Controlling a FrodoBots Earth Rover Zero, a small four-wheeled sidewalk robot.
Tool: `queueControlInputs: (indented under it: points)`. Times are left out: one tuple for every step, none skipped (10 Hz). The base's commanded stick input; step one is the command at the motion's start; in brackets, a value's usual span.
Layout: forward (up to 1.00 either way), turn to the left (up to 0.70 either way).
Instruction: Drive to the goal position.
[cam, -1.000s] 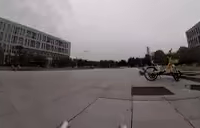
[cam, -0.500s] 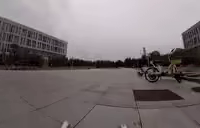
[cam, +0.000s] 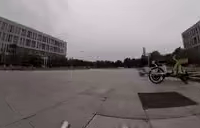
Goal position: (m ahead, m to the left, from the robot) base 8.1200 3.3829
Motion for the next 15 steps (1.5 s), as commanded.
queueControlInputs:
  points:
    - [0.7, 0.0]
    - [0.7, 0.0]
    - [0.7, 0.0]
    - [0.7, 0.0]
    - [0.7, 0.0]
    - [0.7, 0.0]
    - [0.7, 0.0]
    - [0.7, 0.0]
    - [0.7, 0.0]
    - [0.7, 0.0]
    - [0.7, 0.0]
    - [0.7, 0.0]
    - [0.7, 0.0]
    - [0.7, 0.0]
    - [0.7, 0.0]
